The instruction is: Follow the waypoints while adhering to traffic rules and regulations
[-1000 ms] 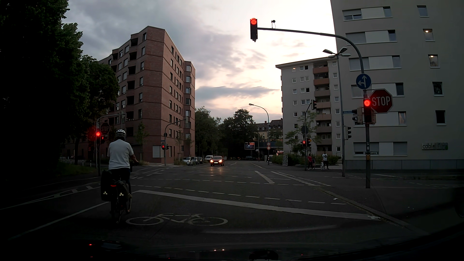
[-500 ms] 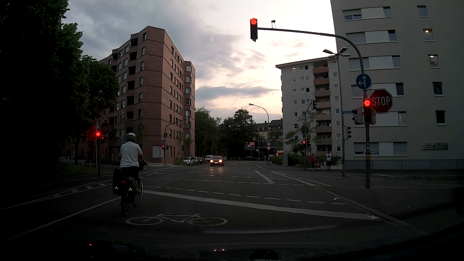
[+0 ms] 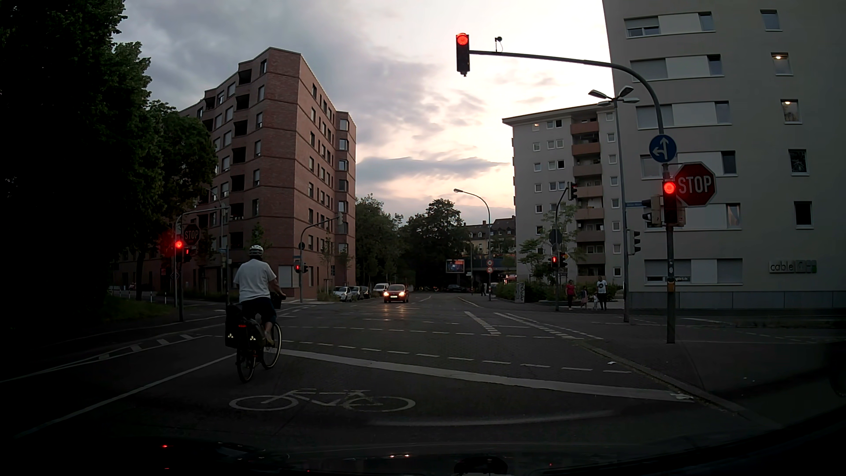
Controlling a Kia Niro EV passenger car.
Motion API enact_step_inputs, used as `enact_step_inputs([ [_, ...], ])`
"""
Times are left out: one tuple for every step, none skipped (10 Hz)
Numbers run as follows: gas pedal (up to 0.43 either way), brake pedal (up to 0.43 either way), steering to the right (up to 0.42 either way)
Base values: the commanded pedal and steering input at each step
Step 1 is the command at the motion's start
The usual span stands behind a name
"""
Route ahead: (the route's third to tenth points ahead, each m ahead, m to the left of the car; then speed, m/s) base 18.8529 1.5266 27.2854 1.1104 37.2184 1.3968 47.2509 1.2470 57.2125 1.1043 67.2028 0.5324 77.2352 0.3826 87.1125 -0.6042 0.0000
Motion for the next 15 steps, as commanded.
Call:
enact_step_inputs([
  [0.0, 0.213, -0.008],
  [0.0, 0.213, -0.008],
  [0.0, 0.213, -0.008],
  [0.0, 0.213, -0.008],
  [0.0, 0.207, -0.008],
  [0.0, 0.213, -0.008],
  [0.0, 0.213, -0.008],
  [0.0, 0.213, -0.008],
  [0.0, 0.213, -0.008],
  [0.0, 0.213, -0.008],
  [0.0, 0.207, -0.008],
  [0.0, 0.213, -0.008],
  [0.0, 0.213, -0.008],
  [0.0, 0.213, -0.008],
  [0.0, 0.213, -0.008],
])
